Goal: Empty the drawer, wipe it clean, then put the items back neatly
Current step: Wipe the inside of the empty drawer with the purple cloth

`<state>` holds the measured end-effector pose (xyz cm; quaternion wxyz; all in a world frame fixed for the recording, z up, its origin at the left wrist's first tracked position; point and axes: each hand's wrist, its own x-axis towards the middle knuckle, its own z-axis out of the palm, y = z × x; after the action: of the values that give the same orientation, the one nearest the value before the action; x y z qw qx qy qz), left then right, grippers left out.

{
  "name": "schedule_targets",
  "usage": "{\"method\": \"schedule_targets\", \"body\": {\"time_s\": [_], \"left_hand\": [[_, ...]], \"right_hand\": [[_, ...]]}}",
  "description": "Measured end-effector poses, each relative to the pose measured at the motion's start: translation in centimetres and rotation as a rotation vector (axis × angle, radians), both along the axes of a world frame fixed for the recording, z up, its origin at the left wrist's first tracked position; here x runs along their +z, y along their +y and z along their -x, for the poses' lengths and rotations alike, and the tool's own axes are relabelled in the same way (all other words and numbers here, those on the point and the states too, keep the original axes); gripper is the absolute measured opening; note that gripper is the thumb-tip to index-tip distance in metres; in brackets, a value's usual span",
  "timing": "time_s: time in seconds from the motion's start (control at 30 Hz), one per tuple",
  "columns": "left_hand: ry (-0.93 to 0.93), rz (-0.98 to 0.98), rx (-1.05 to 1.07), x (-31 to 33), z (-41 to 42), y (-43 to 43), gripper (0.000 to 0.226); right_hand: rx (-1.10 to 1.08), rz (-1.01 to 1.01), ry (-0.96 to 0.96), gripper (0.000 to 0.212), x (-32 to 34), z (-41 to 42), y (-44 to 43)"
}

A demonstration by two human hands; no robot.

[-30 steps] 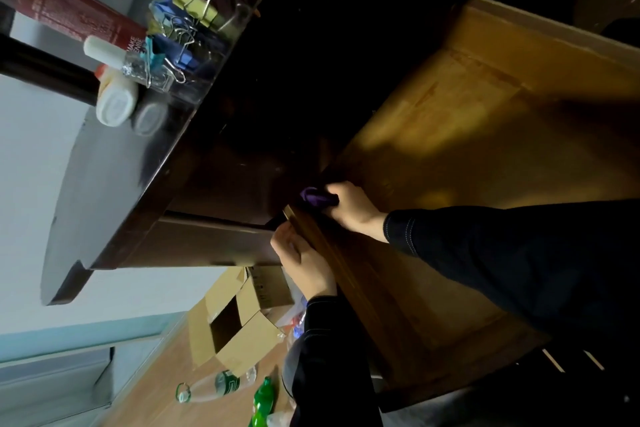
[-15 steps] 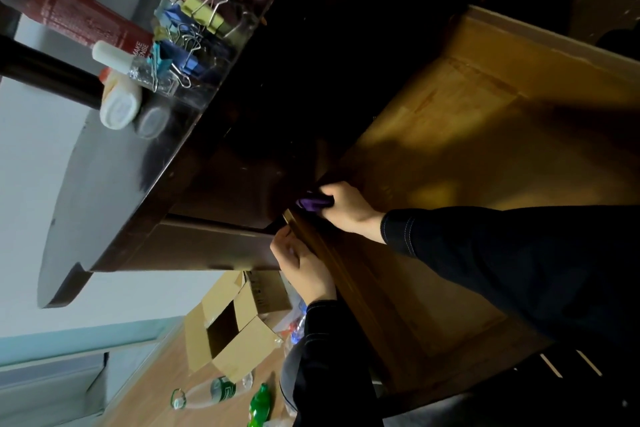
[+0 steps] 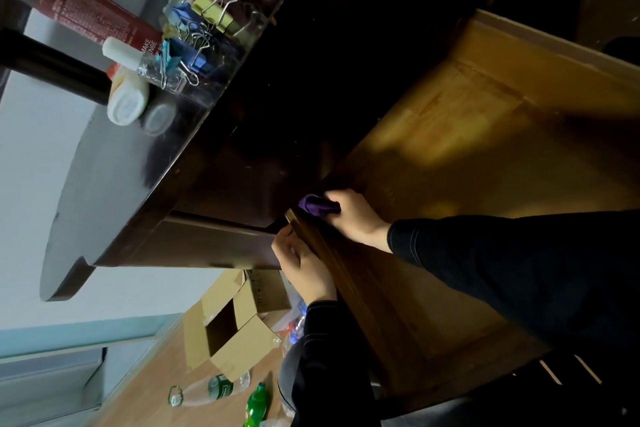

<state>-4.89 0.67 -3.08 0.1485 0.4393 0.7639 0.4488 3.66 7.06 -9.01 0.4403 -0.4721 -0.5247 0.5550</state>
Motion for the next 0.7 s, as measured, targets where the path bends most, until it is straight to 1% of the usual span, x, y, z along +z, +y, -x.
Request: {"method": "schedule_targets", "body": {"time_s": [0.07,0.13,0.17,0.23,0.3,0.33,0.43,0.47,0.57,0.63,0.7], "left_hand": [[0.002,-0.005,0.005,0.1,-0.1,-0.1,0.025],[0.001,-0.010,0.004,0.1,-0.2,-0.1,0.024],[-0.006,-0.010,0.006,0.1,-0.2,-0.1,0.024],[-0.018,-0.001,0.009,0.2,-0.2,0.0,0.025],[-0.020,0.004,0.004,0.2,-0.2,0.0,0.024],[-0.022,0.007,0.004,0.2,-0.2,0.0,0.024],[-0.020,0.024,0.004,0.2,-0.2,-0.1,0.024],[-0.017,0.022,0.005,0.2,-0.2,-0.1,0.024],[-0.024,0.020,0.006,0.2,-0.2,-0.1,0.025],[-0.037,0.021,0.014,0.1,-0.1,0.0,0.025],[-0.035,0.021,0.013,0.0,-0.1,0.0,0.024]], "right_hand": [[0.025,0.069,-0.074,0.012,-0.8,-0.3,-0.2],[0.021,0.077,-0.066,0.026,-0.4,-0.3,0.1],[0.012,0.046,-0.041,0.027,0.1,-0.2,0.3],[-0.015,-0.005,0.004,0.018,0.5,0.3,0.2],[-0.041,-0.006,0.013,0.007,0.0,0.6,-0.4],[-0.042,0.007,0.004,0.006,-0.4,0.4,-0.7],[0.014,0.124,-0.051,0.014,-1.1,-0.4,-0.4],[0.013,0.152,-0.058,0.013,-0.8,-0.4,-0.1],[-0.051,0.094,0.008,0.003,0.5,0.5,0.3],[-0.056,0.072,0.050,0.006,0.5,0.9,0.0],[-0.027,0.120,0.035,0.014,-0.3,0.4,-0.4]]}}
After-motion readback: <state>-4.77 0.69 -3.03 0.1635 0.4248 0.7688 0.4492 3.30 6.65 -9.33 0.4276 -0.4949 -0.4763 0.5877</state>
